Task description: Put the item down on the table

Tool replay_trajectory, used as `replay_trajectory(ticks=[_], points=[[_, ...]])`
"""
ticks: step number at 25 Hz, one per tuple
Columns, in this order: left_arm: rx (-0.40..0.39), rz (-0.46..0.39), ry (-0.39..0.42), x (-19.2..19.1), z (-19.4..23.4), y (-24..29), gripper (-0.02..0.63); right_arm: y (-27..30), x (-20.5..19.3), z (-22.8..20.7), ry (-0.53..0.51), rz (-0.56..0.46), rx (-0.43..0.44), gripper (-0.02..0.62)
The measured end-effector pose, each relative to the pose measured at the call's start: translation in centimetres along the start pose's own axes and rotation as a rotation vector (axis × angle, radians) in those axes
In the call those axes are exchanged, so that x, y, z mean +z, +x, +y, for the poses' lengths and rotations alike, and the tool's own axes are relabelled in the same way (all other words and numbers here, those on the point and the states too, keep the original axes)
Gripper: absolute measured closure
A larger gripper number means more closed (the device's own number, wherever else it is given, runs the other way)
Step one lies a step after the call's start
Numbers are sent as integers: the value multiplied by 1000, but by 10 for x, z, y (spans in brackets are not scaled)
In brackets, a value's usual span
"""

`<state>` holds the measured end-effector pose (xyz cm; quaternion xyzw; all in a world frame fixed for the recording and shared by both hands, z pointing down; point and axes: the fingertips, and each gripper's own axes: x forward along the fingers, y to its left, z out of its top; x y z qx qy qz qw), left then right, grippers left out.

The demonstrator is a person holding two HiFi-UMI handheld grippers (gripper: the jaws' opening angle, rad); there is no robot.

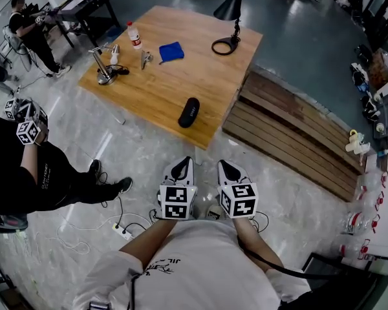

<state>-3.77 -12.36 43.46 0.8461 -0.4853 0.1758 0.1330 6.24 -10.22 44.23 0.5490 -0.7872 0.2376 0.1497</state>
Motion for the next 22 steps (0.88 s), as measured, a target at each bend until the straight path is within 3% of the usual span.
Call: replay_trajectory(ticks=[22], points=[[10, -7, 6, 9, -6, -5, 600, -16, 7, -11, -6, -29, -28, 592]])
